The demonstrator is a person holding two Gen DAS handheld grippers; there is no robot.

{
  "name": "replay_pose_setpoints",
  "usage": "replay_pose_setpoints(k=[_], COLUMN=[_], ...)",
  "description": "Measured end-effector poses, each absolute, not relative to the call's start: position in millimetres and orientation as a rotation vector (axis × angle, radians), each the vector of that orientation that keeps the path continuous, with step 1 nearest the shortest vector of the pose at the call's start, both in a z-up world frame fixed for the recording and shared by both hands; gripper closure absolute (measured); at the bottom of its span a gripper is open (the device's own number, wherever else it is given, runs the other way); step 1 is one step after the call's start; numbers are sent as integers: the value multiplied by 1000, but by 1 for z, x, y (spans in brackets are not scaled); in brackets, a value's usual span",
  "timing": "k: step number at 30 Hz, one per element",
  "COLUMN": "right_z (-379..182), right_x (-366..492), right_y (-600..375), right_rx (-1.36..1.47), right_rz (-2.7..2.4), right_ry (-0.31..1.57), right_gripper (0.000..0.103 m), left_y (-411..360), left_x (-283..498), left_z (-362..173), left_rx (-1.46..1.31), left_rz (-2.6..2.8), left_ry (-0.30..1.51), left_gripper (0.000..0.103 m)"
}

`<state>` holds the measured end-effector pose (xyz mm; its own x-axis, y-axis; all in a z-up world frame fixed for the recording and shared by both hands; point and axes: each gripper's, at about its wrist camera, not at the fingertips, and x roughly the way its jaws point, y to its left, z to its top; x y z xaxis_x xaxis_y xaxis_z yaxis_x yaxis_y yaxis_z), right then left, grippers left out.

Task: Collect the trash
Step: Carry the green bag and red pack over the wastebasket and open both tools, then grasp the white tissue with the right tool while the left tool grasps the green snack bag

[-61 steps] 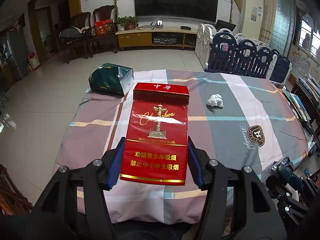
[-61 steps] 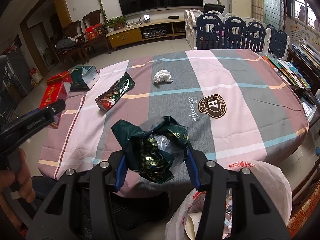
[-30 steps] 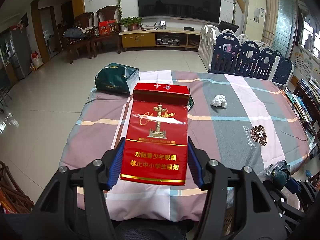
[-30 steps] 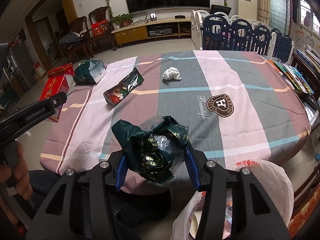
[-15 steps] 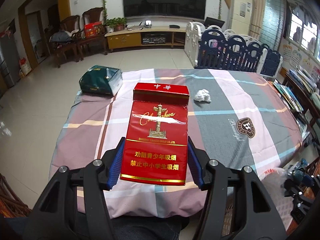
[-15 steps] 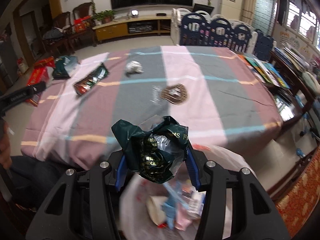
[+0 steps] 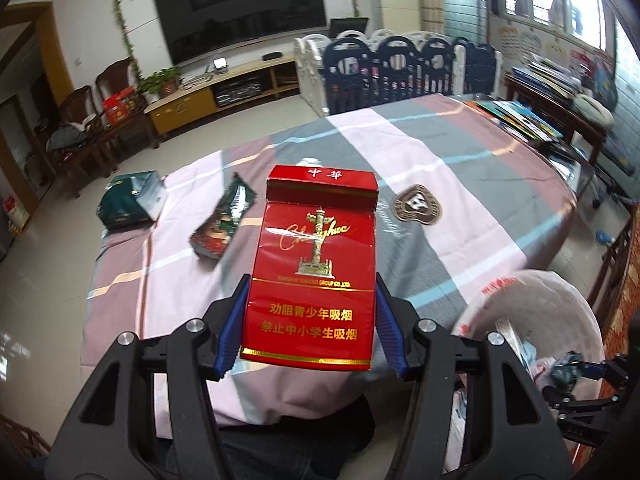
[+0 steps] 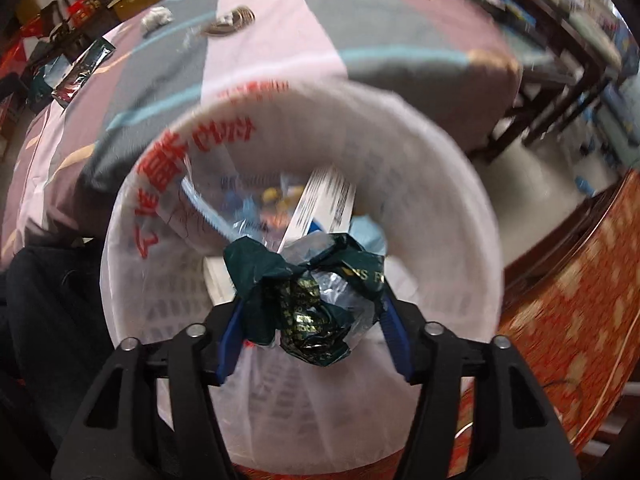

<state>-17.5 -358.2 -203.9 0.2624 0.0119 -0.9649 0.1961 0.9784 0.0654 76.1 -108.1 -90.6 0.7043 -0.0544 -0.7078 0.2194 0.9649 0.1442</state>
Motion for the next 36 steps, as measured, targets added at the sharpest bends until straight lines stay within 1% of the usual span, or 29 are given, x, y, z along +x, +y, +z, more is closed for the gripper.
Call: replay_pose_setpoints(k=[2, 4, 8, 14, 17, 21, 22, 23, 24, 25, 28, 31, 36], right_z=[-203, -194, -161, -119, -109, -107, -110, -112, -113, -116, -124, -133, -145], right_x=[-20, -21, -27, -31, -36, -40, -40, -40, -40, -40, -36, -29, -11], right_y=[-364, -372, -394, -409, -411, -421, -422, -424, -425, -426, -424, -418, -399], right_rx=[229, 257, 289, 250, 237, 252, 263, 273, 282, 293, 306, 314, 306], right_rz=[-148, -184, -304, -422, -450, -455, -450, -446, -443, -438, -417, -383, -307], right_ry=[1287, 1236, 1082, 901, 849, 835, 841, 848, 854, 859, 879, 895, 912], right_gripper=[35, 35, 35, 35, 35, 34, 34, 34, 34, 34, 34, 34, 34], left_y=[-118, -127, -140, -137, -150, -180, -189, -196, -201, -205, -205, -182, -102], left_x=[72, 68, 64, 73, 71, 56, 52, 50, 46, 44, 44, 64, 124], left_z=[-93, -97, -104, -125, -136, -155, -161, -165, -169, -173, -176, -168, -155], left_rx=[232, 237, 222, -35, -60, -20, 6, 26, 45, 65, 117, 138, 105], left_rz=[-191, -225, -310, -591, -689, -831, -848, -861, -864, -858, -809, -633, -241], left_ry=[785, 795, 828, 995, 1043, 1118, 1140, 1156, 1169, 1172, 1152, 1088, 1000], left_gripper=[45, 45, 45, 45, 45, 45, 41, 36, 22, 15, 14, 13, 13])
